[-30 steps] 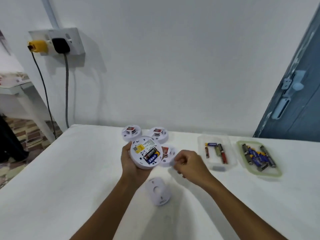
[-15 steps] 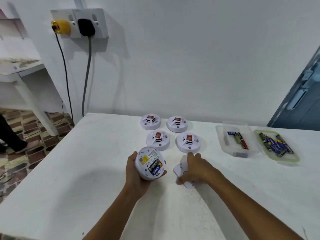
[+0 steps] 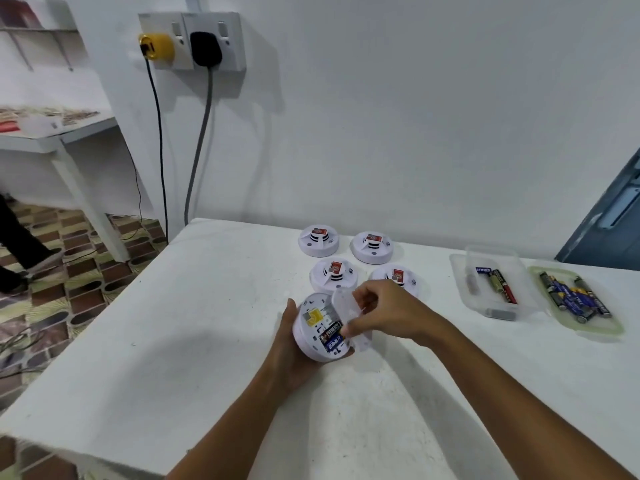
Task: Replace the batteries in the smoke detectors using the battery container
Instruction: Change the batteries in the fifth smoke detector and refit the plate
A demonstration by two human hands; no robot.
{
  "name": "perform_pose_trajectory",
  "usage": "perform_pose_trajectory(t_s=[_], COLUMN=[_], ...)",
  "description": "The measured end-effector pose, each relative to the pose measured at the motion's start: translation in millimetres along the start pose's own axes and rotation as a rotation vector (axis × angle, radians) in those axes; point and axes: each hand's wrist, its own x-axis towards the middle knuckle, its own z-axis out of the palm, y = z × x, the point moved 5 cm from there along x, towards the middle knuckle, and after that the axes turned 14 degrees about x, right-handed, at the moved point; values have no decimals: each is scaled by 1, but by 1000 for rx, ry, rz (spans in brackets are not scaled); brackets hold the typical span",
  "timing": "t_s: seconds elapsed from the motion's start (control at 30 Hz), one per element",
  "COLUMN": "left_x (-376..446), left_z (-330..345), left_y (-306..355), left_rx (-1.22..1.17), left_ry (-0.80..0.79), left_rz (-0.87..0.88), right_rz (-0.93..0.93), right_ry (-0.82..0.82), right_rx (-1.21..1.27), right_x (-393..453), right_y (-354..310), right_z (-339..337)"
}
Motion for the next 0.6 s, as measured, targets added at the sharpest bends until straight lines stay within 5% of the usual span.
perform_pose_trajectory(t_s=[0.23,0.6], left_x=[4,9], left_z=[-4,-14], left_y=[1,-4], left_rx=[7,3], left_ry=[65,63], left_rz=[22,55], right_rz=[-163,-241], right_ry=[14,-10], right_rx=[-201,-185], right_x=[-5,1], right_y=[-26,-23], right_z=[27,37])
